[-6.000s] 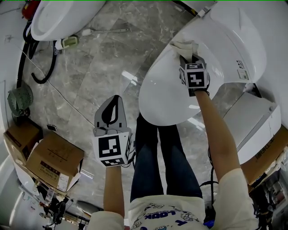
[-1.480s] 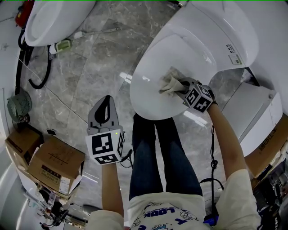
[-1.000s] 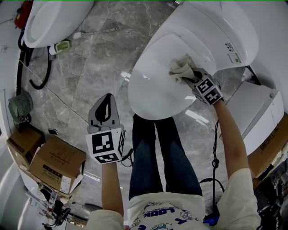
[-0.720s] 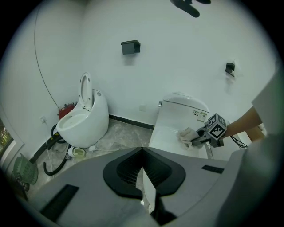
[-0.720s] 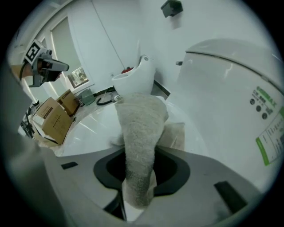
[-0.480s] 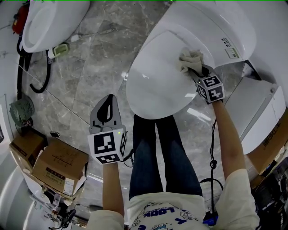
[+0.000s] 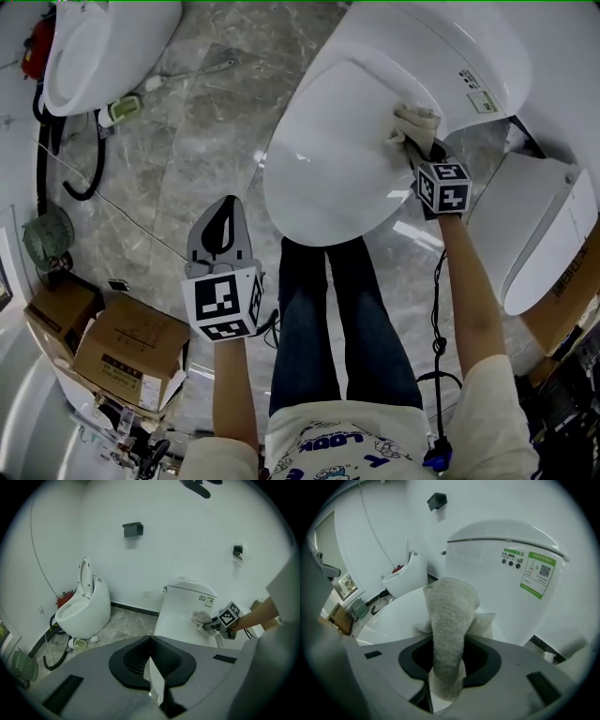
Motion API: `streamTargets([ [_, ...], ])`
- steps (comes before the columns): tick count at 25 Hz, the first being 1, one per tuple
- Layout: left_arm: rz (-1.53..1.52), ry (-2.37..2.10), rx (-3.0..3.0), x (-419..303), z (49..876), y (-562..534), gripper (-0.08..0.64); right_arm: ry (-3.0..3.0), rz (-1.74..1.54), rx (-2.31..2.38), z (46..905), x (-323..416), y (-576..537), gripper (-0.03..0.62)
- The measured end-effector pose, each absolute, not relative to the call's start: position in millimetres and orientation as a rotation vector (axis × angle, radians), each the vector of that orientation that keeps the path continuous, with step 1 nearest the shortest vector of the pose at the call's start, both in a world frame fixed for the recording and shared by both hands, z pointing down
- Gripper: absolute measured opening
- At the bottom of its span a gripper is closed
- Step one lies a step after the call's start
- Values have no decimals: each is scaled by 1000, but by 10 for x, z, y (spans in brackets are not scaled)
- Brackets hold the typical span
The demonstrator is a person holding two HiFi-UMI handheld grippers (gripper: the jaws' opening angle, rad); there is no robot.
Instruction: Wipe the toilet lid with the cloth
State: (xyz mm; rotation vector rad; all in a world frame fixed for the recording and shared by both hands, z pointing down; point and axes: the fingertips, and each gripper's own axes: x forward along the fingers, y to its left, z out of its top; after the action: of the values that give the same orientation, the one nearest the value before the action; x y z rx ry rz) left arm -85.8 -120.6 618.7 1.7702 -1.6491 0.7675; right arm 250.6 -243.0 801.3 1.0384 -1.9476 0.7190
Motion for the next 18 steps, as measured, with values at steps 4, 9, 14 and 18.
streamTargets([
  [4,772,-1638,1780,-868,6209,-1207,3,-1914,765,1105,8040,2604,-2374,123],
  [9,772,-1627,1793,-859,6223,-1196,3,-1869,803,1175,8058,2740,-2222,123],
  [14,768,-1614,1804,-852,6225,-1167,3,-1830,901,1261,8086,2854,-2022,123],
  [18,774,-1608,1804,-866,6248,-1105,3,-1786,949,1306,8122,2915,-1821,123],
])
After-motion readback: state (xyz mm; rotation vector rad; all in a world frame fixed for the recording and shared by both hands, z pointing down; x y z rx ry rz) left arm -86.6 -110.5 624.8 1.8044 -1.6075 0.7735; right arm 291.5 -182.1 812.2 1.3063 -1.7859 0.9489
